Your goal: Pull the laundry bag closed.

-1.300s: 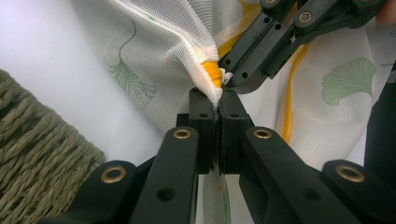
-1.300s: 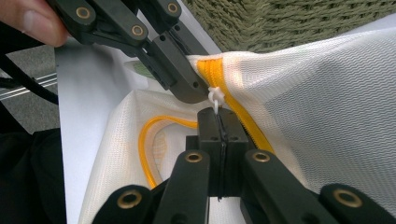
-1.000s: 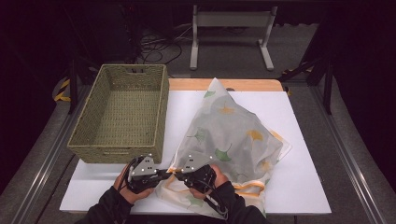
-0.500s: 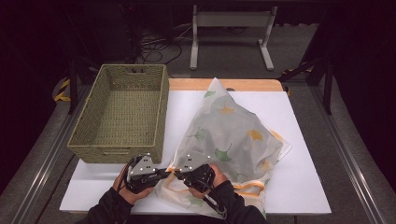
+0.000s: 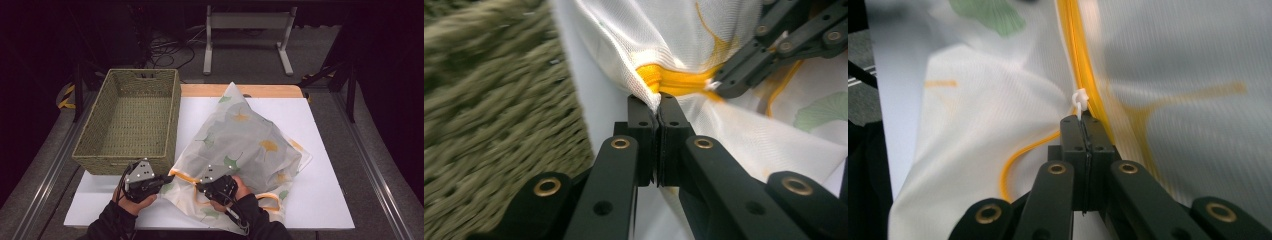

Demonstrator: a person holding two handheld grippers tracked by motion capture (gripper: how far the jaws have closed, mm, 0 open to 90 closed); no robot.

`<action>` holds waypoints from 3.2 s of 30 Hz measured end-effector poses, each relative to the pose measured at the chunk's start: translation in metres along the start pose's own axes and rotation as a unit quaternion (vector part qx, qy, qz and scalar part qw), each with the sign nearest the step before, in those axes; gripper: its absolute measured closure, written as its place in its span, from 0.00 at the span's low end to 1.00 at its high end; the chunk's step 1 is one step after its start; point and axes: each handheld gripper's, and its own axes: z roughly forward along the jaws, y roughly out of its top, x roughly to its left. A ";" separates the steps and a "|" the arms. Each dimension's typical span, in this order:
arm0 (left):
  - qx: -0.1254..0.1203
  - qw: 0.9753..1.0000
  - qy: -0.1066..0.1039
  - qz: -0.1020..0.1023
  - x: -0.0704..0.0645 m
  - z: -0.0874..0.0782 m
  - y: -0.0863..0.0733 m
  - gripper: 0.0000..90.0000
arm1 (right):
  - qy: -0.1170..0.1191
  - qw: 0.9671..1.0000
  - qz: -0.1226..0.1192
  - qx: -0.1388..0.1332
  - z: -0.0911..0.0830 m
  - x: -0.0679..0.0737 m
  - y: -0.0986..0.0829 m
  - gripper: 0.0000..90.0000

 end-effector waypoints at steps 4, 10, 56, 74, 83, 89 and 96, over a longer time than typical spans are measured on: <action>0.001 1.000 0.011 -0.001 0.003 -0.004 -0.002 0.97 | -0.003 1.000 -0.002 0.005 -0.006 -0.003 -0.003 1.00; 0.004 1.000 0.024 -0.008 0.007 -0.012 -0.009 0.97 | -0.008 1.000 -0.008 0.029 -0.020 -0.005 -0.015 1.00; -0.018 0.988 0.135 -0.066 0.028 -0.080 -0.053 0.97 | -0.027 0.997 0.033 0.059 -0.090 -0.025 -0.087 1.00; -0.006 0.993 0.108 -0.051 0.031 -0.073 -0.063 0.93 | -0.039 0.996 0.030 0.071 -0.093 -0.030 -0.096 1.00; -0.004 0.996 0.089 -0.031 0.026 -0.069 -0.062 0.86 | -0.064 0.994 0.043 0.073 -0.102 -0.042 -0.105 1.00; 0.003 0.993 0.113 -0.029 0.027 -0.072 -0.062 1.00 | -0.077 0.993 0.056 0.068 -0.114 -0.048 -0.115 1.00; -0.005 0.996 0.081 -0.025 0.027 -0.067 -0.063 0.89 | -0.081 0.994 0.052 0.060 -0.114 -0.049 -0.116 1.00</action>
